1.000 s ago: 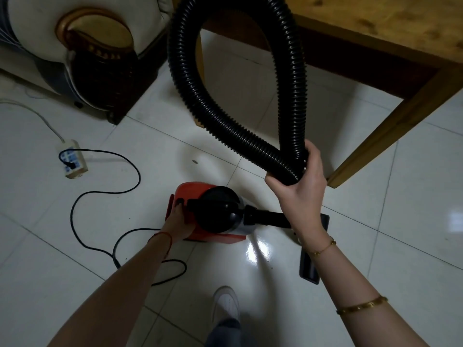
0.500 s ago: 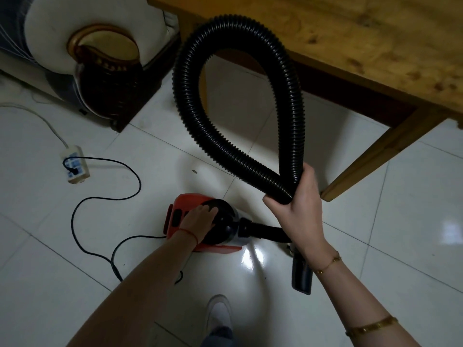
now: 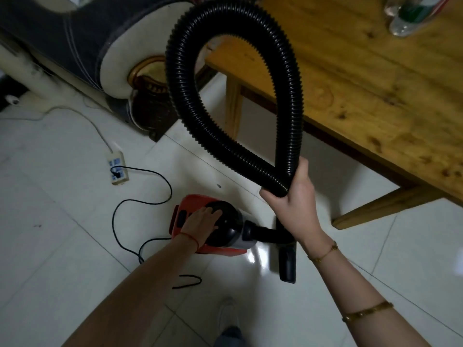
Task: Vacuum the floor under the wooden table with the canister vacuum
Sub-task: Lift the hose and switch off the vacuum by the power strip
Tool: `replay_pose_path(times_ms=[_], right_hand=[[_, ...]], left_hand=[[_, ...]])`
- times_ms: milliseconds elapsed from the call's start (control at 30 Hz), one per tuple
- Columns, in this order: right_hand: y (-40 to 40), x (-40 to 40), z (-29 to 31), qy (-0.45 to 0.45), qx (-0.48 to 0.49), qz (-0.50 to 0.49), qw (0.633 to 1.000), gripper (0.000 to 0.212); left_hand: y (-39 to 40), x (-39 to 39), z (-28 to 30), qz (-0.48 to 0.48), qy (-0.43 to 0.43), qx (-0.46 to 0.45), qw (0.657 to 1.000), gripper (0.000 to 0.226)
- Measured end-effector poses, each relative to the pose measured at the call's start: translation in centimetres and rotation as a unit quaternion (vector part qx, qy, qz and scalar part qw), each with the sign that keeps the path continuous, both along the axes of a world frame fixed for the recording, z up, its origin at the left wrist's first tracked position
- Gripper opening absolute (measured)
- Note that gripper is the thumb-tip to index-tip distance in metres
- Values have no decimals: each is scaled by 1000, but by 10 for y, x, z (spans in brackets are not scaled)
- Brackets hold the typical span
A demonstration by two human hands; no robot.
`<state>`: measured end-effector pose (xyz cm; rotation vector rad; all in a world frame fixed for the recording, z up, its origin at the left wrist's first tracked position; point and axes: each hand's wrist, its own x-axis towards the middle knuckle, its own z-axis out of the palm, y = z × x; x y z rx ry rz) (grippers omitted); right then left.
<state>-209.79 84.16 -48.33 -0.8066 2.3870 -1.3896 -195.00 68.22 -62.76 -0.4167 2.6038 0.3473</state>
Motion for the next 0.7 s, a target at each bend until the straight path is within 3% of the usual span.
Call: replay_pose_path(times_ms=[267,700], right_hand=[[-80,-28,27,-5,-14,1,1000,65],[-148,-65,-52,-17,19,-61,998,64]], left_hand=[[-64,-26,36,42,-21,22,999,48],[-121,-84,-37,54,-77,15,995,51]])
